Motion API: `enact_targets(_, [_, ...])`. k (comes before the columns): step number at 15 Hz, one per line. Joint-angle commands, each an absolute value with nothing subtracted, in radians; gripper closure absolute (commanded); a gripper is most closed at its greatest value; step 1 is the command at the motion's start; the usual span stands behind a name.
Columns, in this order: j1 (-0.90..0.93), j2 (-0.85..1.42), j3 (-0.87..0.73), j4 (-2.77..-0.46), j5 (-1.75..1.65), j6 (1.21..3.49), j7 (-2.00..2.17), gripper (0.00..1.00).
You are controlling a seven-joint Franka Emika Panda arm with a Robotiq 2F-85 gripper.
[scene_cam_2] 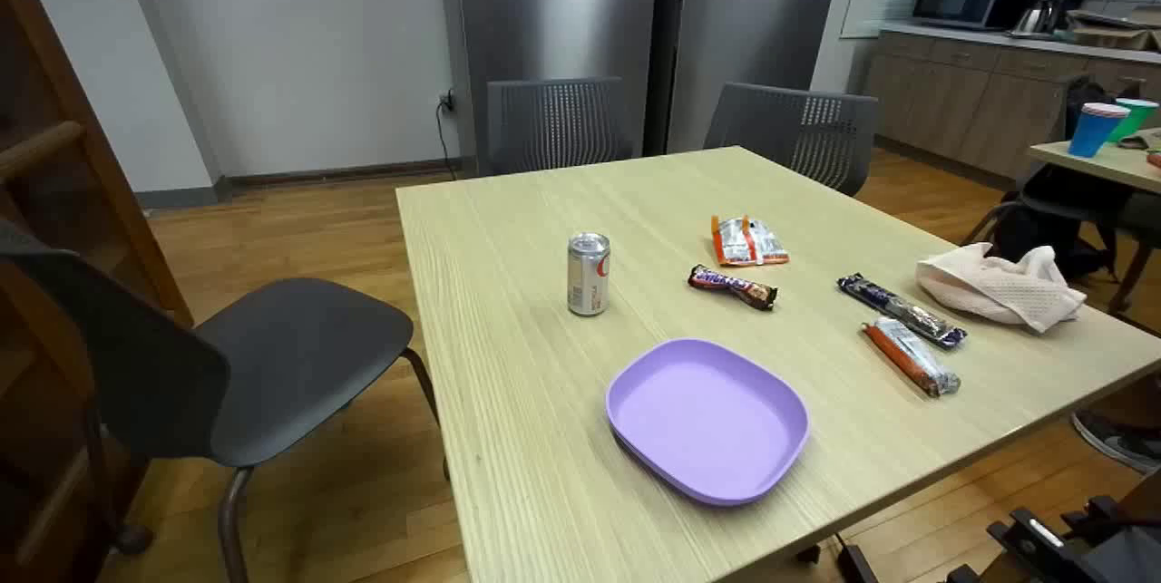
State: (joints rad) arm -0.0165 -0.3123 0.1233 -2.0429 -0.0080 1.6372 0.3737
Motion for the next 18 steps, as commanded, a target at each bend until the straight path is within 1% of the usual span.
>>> enact_targets(1, [-0.007,-0.311,0.115,-2.041,-0.010,1.636,0.376,0.00])
enact_targets(9, [-0.007,-0.296,0.115,-2.062,-0.030,1.691,0.362,0.00])
enact_targets(18, [-0.006,-0.199,0.099,-2.055,-0.041,1.739,0.345,0.00])
